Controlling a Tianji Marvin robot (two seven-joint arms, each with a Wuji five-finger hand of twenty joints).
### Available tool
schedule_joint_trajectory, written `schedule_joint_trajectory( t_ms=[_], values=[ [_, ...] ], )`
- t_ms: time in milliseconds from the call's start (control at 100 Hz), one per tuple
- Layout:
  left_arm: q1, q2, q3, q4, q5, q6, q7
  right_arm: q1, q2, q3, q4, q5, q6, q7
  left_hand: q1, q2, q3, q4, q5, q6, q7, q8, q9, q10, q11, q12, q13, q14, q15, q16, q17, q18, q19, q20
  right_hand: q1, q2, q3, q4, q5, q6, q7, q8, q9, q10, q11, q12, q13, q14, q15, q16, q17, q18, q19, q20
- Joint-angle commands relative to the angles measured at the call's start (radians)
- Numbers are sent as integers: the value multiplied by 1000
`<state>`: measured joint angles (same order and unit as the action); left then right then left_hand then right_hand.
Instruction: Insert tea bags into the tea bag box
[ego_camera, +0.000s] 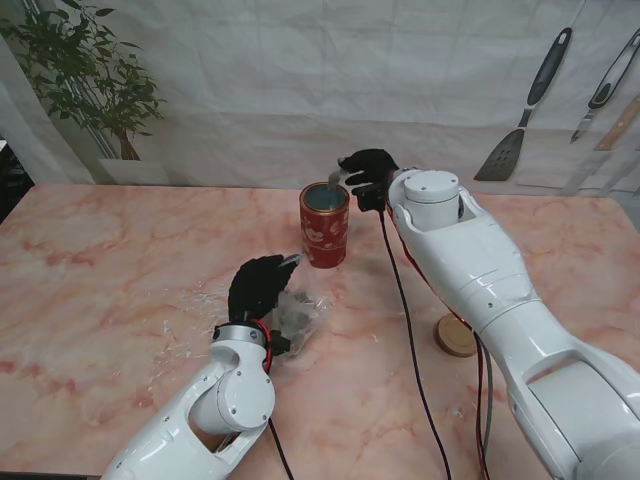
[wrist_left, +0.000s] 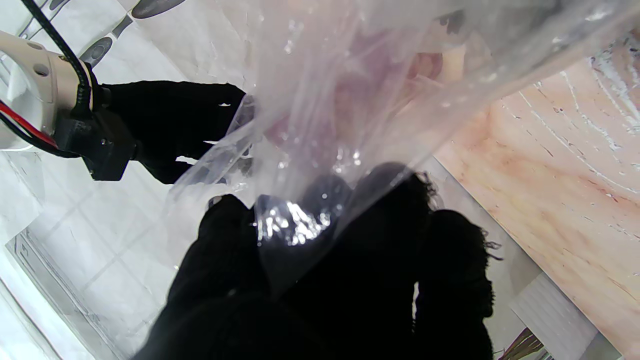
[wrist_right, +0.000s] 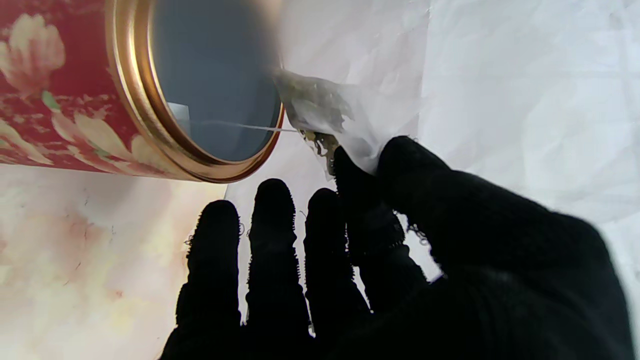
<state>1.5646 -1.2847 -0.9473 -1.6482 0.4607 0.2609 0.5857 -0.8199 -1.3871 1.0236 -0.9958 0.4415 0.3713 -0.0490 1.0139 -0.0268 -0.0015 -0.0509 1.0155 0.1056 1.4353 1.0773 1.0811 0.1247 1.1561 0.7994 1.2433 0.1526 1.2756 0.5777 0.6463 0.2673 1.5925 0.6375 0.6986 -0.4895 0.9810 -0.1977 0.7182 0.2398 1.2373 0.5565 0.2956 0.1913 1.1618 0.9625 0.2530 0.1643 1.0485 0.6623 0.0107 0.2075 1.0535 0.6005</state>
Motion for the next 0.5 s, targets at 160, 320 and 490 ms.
schedule_joint_trajectory(
  t_ms=[160,320,490],
  values=[
    [3,0,-5,-5,-6,-14,-7,24,-37,-11,38,-10,33,-50,99,57,7,26,14,18,48,15,-12,-121,-5,-15,30,0,-18,8,17,-64,37,-9,-14,-28,12,5,17,-44,21,-50,33,-19,32,10,33,-12,37,14,20,-15,31,19],
    [0,0,-11,-4,-12,-20,-8,44,-52,-18,75,-18,45,-65,101,56,8,26,14,18,48,15,-12,-119,-6,-15,29,2,-18,8,17,-64,36,-10,-19,-31,15,0,22,-45,24,-71,39,-18,35,8,40,-9,39,15,22,-9,39,19],
    [-3,-1,-14,-3,-19,-23,-10,57,-62,-24,97,-19,54,-69,101,57,8,26,14,18,48,15,-13,-119,-6,-15,29,4,-18,8,17,-63,35,-10,-20,-40,18,-2,30,-44,21,-89,45,-16,37,6,44,-6,41,16,22,-7,43,18]
  ],
)
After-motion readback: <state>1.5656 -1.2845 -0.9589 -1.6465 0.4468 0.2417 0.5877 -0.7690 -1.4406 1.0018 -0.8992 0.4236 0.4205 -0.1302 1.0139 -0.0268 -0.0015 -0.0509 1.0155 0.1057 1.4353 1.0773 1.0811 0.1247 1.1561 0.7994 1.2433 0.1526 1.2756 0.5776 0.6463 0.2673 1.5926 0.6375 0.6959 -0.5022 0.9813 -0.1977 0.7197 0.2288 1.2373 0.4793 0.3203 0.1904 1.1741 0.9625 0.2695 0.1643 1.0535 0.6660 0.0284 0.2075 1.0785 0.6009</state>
